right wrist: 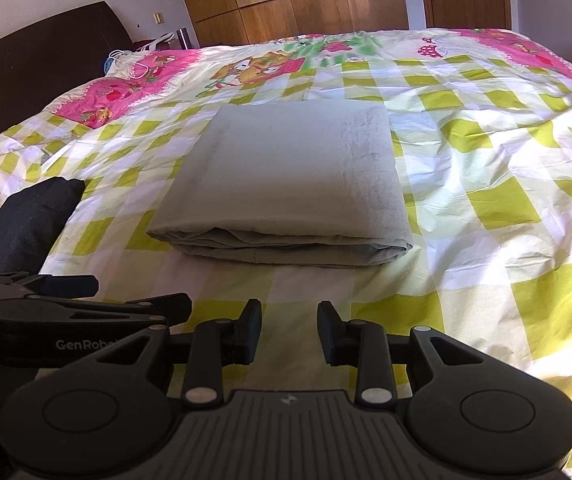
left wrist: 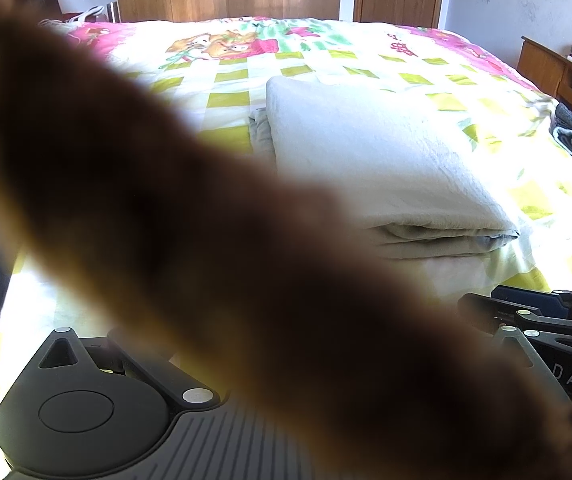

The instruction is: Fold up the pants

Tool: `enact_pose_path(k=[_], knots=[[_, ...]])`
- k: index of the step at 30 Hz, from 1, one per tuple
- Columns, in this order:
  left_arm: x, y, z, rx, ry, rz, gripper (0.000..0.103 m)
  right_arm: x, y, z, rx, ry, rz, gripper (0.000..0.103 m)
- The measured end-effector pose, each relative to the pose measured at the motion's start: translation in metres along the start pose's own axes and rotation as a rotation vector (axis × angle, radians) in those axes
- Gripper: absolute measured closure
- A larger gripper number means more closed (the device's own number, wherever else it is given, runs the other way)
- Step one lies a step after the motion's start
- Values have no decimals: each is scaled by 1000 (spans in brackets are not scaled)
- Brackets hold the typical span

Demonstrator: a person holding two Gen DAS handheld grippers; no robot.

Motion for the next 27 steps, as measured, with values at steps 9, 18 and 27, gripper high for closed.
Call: enact_pose_path(k=[9, 18, 27], knots=[[-1, -1, 0, 6, 0, 7, 2, -1, 0, 0, 1, -4, 2, 59], [-2, -1, 0, 8, 0, 11, 2, -1, -1, -1, -1, -4, 7, 59], [-4, -2, -1, 6, 6, 17, 2, -2, -1, 1, 12, -35, 15, 59]])
Point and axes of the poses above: each gripper's, at about its wrist camera, not at the fingertips, and x roughly against the way its jaws point, z to its left, y to its top, the point moved 5 cm from there along -x, roughly the way its jaws point, and after that the axes turned 7 degrees about x, right-handed, at the moved point
